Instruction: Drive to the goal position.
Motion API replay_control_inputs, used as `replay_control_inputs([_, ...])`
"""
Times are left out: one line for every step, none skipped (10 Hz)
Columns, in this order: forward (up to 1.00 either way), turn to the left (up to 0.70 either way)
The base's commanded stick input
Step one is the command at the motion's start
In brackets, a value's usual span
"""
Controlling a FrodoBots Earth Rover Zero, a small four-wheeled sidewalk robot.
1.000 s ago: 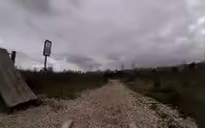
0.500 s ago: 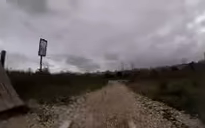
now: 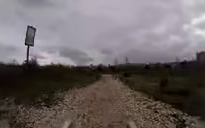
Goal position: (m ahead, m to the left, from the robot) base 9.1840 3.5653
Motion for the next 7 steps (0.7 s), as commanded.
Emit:
replay_control_inputs([0.70,0.00])
replay_control_inputs([0.70,0.00])
replay_control_inputs([0.70,-0.08])
replay_control_inputs([0.70,-0.18])
replay_control_inputs([0.70,-0.29])
replay_control_inputs([0.70,0.00])
replay_control_inputs([0.70,0.00])
